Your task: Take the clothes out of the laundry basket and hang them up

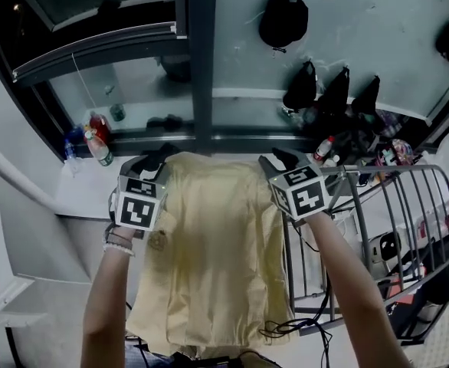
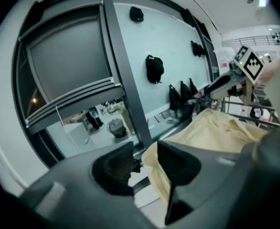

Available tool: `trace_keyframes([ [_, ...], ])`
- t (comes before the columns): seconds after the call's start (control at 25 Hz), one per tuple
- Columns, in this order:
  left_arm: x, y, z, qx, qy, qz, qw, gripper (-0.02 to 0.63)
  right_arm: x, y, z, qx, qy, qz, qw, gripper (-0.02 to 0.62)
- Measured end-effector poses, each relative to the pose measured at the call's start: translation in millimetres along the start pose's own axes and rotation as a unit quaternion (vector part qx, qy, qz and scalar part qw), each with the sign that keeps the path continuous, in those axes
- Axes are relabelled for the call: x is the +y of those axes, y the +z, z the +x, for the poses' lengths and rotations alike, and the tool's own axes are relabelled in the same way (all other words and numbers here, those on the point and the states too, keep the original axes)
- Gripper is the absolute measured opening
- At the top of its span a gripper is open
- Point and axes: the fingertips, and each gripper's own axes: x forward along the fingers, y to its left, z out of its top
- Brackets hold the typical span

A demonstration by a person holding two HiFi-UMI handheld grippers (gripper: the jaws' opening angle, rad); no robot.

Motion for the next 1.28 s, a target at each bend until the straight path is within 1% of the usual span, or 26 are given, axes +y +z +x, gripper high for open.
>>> trace_keyframes([
  [0.12,-6.9,12.1,-40.3,-0.023,0.014,-0.003,0.9996,0.138,10.2,16.9,-31.7,-0.033,0.002,0.001,0.999,0.121],
  [0.24,-15.3,19.4,-84.5,-0.04,0.031,0.002,0.9987,0.121,27.3,30.7,-67.6,-0.064,0.012,-0.001,0.998,0.121],
  [0.36,-26.5,28.1,-133.0,-0.058,0.05,0.006,0.997,0.109,53.2,39.3,-104.3,-0.092,0.032,-0.009,0.995,0.121],
  [0.48,-42.6,36.1,-185.1,-0.081,0.068,0.001,0.9943,0.101,83.7,41.4,-144.8,-0.117,0.055,-0.019,0.991,0.121],
  [0.6,-60.5,36.0,-239.9,-0.099,0.098,-0.006,0.9903,0.092,118.2,43.0,-184.0,-0.144,0.087,-0.036,0.985,0.121],
  [0.76,-97.7,30.6,-310.3,-0.115,0.124,-0.01,0.9855,0.084,164.1,38.2,-242.4,-0.174,0.129,-0.057,0.975,0.12],
  [0.96,-145.0,11.9,-392.0,-0.126,0.158,-0.005,0.9795,0.083,224.6,24.3,-307.3,-0.206,0.183,-0.092,0.957,0.117],
  [1.04,-157.1,5.1,-422.2,-0.118,0.174,-0.005,0.9777,0.083,244.7,22.3,-326.9,-0.212,0.211,-0.101,0.949,0.116],
  [1.12,-164.9,-4.2,-454.7,-0.106,0.194,-0.014,0.9751,0.083,263.7,21.7,-343.1,-0.215,0.244,-0.1,0.94,0.112],
  [1.28,-175.1,-40.9,-521.0,-0.081,0.242,-0.022,0.9666,0.081,313.7,11.4,-370.2,-0.222,0.3,-0.104,0.922,0.112],
])
